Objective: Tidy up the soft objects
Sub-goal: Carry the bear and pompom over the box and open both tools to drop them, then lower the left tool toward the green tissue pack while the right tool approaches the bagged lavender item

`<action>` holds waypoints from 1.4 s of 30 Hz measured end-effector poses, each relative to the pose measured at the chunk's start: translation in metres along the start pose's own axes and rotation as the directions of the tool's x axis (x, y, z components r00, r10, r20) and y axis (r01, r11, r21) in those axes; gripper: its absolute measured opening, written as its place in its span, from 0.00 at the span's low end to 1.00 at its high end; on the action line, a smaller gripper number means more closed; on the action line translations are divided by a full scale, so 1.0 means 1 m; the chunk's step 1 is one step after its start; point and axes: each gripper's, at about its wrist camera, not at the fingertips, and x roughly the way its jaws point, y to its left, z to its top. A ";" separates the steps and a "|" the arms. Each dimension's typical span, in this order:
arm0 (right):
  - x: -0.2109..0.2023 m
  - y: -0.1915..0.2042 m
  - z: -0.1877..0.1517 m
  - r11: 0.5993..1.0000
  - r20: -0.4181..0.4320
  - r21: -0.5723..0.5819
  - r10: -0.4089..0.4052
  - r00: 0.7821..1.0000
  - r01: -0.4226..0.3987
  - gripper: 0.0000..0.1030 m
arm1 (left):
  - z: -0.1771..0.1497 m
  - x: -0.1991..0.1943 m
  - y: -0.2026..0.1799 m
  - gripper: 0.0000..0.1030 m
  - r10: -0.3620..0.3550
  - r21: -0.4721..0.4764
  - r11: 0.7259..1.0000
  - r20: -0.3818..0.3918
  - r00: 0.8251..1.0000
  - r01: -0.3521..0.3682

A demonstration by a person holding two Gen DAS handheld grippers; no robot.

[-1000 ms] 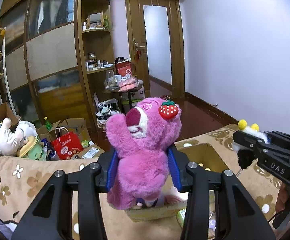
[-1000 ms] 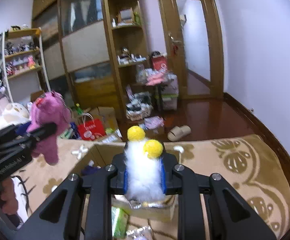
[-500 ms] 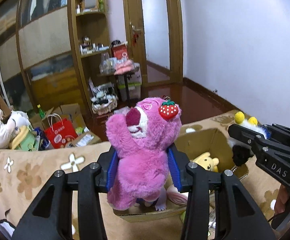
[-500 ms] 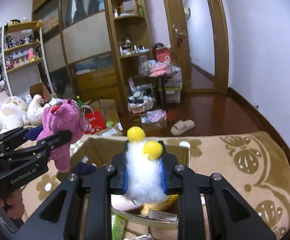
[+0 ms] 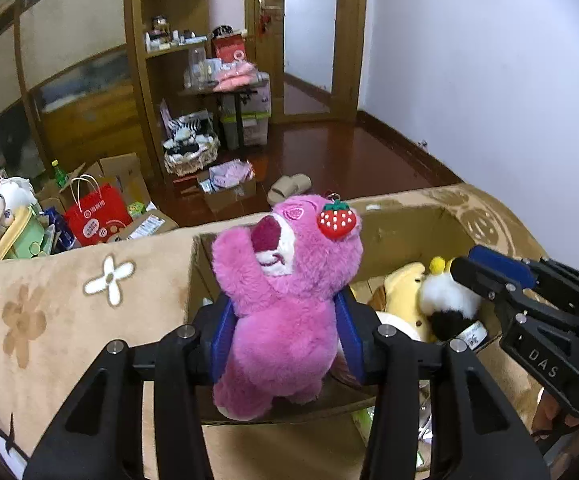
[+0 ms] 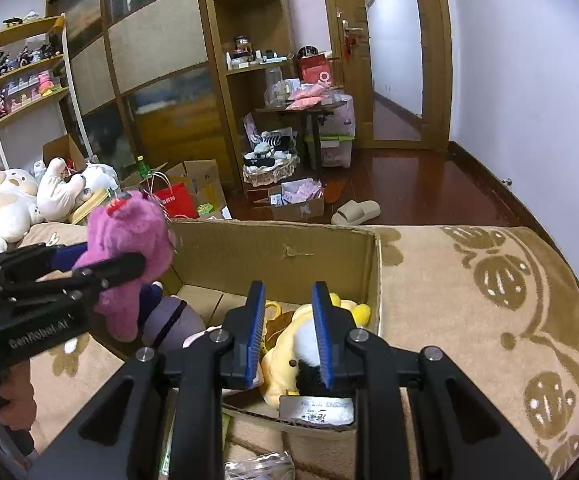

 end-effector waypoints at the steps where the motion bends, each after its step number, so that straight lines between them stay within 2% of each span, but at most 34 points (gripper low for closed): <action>1: 0.000 -0.001 -0.001 1.000 -0.002 0.003 -0.002 1.000 0.002 0.24 | -0.001 0.001 -0.001 0.46 -0.001 0.005 1.000 -0.006 1.000 0.001; 5: -0.001 -0.002 -0.002 1.000 -0.005 0.014 0.001 1.000 -0.001 0.24 | -0.003 0.000 -0.003 0.56 0.008 0.001 1.000 -0.002 1.000 -0.008; 7: -0.003 -0.003 -0.002 1.000 -0.003 0.015 0.003 1.000 -0.003 0.27 | -0.003 -0.002 -0.001 0.67 0.014 -0.010 1.000 -0.002 1.000 -0.014; 9: -0.005 -0.003 -0.002 1.000 0.004 0.014 -0.001 1.000 0.001 0.42 | -0.002 -0.004 0.003 0.70 0.023 -0.020 1.000 0.003 1.000 -0.023; 13: -0.014 -0.002 -0.002 1.000 0.014 0.014 0.000 1.000 -0.001 0.48 | -0.003 -0.008 0.009 0.80 0.037 -0.036 0.999 -0.005 0.999 -0.037; 14: -0.016 -0.002 -0.002 1.000 0.014 0.014 -0.002 1.000 0.001 0.54 | -0.003 -0.010 0.010 0.81 0.038 -0.040 0.998 -0.008 0.999 -0.039; 15: -0.020 -0.002 -0.003 1.000 0.016 0.016 -0.007 1.000 0.006 0.64 | -0.004 -0.012 0.011 0.82 0.039 -0.043 0.998 -0.012 0.999 -0.039; 17: -0.028 -0.003 -0.005 1.000 0.027 0.023 -0.012 1.000 0.011 0.75 | -0.006 -0.016 0.012 0.83 0.042 -0.043 0.998 -0.020 0.999 -0.043; 20: -0.038 -0.004 -0.007 0.999 0.023 0.034 -0.013 1.000 0.012 0.80 | -0.010 -0.027 0.012 0.92 0.051 -0.036 0.998 -0.027 0.998 -0.052; 24: -0.050 -0.007 -0.013 0.998 0.018 0.057 -0.004 1.000 0.003 0.93 | -0.017 -0.047 0.011 0.96 0.065 -0.032 0.997 -0.028 0.997 -0.066; 28: -0.066 -0.008 -0.022 0.997 0.019 0.074 -0.012 1.000 0.011 0.98 | -0.027 -0.066 0.011 0.98 0.069 -0.053 0.996 -0.035 0.997 -0.071; 36: -0.086 -0.004 -0.037 0.997 0.002 0.075 -0.026 1.000 0.026 0.99 | -0.041 -0.090 -0.001 0.98 0.065 -0.020 0.998 -0.063 0.996 -0.066; 42: -0.098 0.000 -0.054 0.997 -0.014 0.059 -0.050 0.999 0.051 0.99 | -0.046 -0.104 -0.004 0.98 0.035 -0.025 0.999 -0.072 0.997 -0.037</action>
